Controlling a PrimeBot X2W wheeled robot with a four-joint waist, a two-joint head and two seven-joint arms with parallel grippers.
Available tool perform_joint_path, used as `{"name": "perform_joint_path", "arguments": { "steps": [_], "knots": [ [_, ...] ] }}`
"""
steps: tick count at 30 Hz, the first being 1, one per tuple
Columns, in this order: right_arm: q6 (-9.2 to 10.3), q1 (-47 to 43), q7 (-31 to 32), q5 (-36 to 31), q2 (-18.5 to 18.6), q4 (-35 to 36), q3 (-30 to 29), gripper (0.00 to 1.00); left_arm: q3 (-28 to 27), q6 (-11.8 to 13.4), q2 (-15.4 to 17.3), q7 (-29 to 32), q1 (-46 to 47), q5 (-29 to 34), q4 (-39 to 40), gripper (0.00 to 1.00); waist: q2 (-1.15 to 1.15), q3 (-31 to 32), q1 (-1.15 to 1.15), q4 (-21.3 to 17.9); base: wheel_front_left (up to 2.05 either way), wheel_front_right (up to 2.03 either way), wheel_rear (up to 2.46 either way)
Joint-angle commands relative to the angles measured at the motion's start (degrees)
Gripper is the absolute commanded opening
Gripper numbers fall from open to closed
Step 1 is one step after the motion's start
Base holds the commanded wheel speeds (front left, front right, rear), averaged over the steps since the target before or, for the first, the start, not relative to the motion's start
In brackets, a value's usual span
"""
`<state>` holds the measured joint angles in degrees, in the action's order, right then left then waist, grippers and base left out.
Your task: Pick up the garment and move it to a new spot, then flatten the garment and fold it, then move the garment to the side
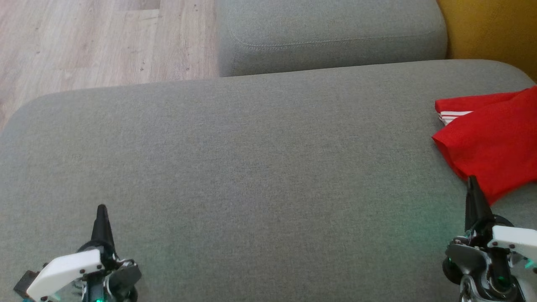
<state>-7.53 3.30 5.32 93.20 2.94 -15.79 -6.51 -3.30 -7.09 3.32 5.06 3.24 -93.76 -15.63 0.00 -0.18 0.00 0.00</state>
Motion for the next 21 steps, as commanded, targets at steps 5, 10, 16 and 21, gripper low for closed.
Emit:
{"name": "perform_joint_path", "arguments": {
  "steps": [5, 10, 16, 21],
  "knots": [
    [0.04, 2.80, 0.44, -0.29, 0.61, 1.82, 0.89, 0.00, -2.04, -0.40, 0.42, 0.48, 2.84, 0.62, 1.63, 0.00, 0.00, 0.00, 0.00, 0.00, 0.00, 0.00, 0.00],
    [0.04, 2.80, 0.49, -0.34, 0.56, 1.81, 0.83, 0.00, -2.11, -0.40, 0.37, 0.54, 2.85, 0.68, 1.63, 0.00, 0.00, 0.00, 0.00, 0.00, 0.00, 0.00, 0.00],
    [0.04, 2.81, 0.55, -0.40, 0.51, 1.81, 0.75, 0.00, -2.20, -0.40, 0.30, 0.61, 2.85, 0.75, 1.63, 0.00, 0.00, 0.00, 0.00, 0.00, 0.00, 0.00, 0.00],
    [0.04, 2.82, 0.59, -0.45, 0.47, 1.81, 0.70, 0.00, -2.27, -0.40, 0.26, 0.67, 2.86, 0.81, 1.62, 0.00, 0.00, 0.00, 0.00, 0.00, 0.00, 0.00, 0.00]
  ]
}}
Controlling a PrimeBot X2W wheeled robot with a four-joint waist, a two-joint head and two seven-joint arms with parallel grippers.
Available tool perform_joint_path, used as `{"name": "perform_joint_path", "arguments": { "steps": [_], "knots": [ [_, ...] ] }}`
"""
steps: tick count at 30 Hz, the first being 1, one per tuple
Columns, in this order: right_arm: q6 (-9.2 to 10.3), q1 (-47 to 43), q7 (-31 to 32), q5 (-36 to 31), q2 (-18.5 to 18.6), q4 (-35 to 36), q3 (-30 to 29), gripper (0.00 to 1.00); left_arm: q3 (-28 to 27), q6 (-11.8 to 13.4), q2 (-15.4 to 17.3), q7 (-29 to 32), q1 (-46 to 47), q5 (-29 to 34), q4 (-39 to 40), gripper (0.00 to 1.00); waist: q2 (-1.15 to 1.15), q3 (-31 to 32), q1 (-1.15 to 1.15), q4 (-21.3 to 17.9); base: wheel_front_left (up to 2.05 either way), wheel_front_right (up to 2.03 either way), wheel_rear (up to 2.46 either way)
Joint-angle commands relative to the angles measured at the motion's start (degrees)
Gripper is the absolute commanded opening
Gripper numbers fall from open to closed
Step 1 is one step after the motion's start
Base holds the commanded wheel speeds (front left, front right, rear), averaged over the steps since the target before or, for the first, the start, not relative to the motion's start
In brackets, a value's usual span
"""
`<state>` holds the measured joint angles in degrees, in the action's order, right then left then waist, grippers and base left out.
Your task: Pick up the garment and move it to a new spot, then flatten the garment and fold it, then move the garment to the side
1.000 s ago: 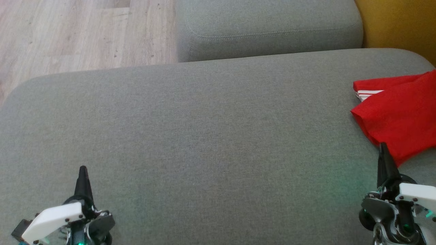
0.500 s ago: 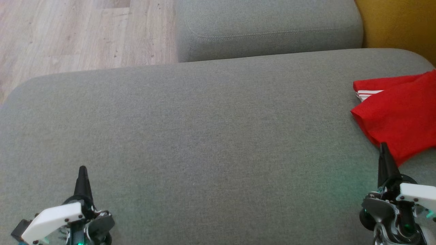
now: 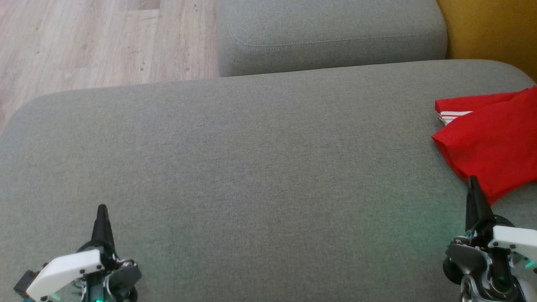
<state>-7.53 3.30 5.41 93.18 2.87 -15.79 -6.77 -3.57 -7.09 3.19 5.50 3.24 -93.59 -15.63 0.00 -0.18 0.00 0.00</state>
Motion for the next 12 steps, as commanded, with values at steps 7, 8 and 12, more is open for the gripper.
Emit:
{"name": "perform_joint_path", "arguments": {
  "steps": [7, 8, 12],
  "knots": [
    [0.04, 2.82, 0.55, -0.48, 0.50, 1.80, 0.90, 0.00, -2.08, -0.40, 0.33, 0.29, 2.87, 0.70, 1.62, 0.00, 0.00, 0.00, 0.00, 0.00, 0.00, 0.00, 0.00],
    [0.04, 2.82, 0.56, -0.49, 0.49, 1.80, 0.89, 0.00, -2.10, -0.40, 0.32, 0.30, 2.87, 0.71, 1.62, 0.00, 0.00, 0.00, 0.00, 0.00, 0.00, 0.00, 0.00],
    [0.04, 2.83, 0.59, -0.52, 0.46, 1.80, 0.85, 0.00, -2.15, -0.40, 0.29, 0.34, 2.87, 0.75, 1.62, 0.00, 0.00, 0.00, 0.00, 0.00, 0.00, 0.00, 0.00]
  ]
}}
